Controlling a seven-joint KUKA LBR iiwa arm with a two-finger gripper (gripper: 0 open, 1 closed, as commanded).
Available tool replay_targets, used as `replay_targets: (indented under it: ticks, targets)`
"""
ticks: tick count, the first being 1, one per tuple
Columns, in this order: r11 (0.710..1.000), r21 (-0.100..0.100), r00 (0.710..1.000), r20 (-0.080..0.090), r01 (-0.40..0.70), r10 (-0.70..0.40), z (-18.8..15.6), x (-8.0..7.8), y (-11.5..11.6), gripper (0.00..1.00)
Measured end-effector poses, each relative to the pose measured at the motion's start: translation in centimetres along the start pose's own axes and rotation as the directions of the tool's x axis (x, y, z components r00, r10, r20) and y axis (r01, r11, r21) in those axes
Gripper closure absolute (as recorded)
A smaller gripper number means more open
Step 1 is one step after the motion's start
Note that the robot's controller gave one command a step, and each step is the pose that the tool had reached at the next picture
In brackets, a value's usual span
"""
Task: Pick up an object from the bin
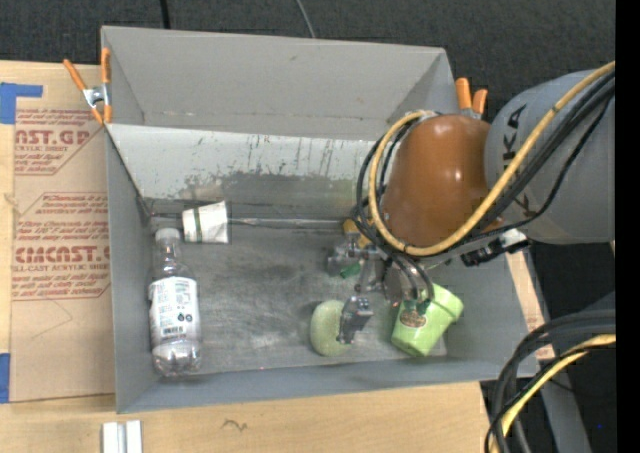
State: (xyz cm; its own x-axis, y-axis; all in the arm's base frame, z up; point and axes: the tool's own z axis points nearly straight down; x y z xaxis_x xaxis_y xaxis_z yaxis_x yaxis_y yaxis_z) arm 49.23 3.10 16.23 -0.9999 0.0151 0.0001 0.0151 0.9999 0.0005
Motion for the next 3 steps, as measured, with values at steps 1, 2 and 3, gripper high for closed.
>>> replay_targets:
  ticks: [1, 2, 3]
  targets:
    - [1.0, 0.001, 1.0, 0.0, 0.001, -0.001, 0.9, 0.3, -0.8, 0.0]
    - [0.929, 0.003, 0.929, 0.009, 0.371, -0.371, 8.4, 0.9, -1.7, 0.0]
    - [0.936, 0.009, 0.936, 0.029, 0.352, -0.352, 9.9, 0.0, -1.3, 1.0]
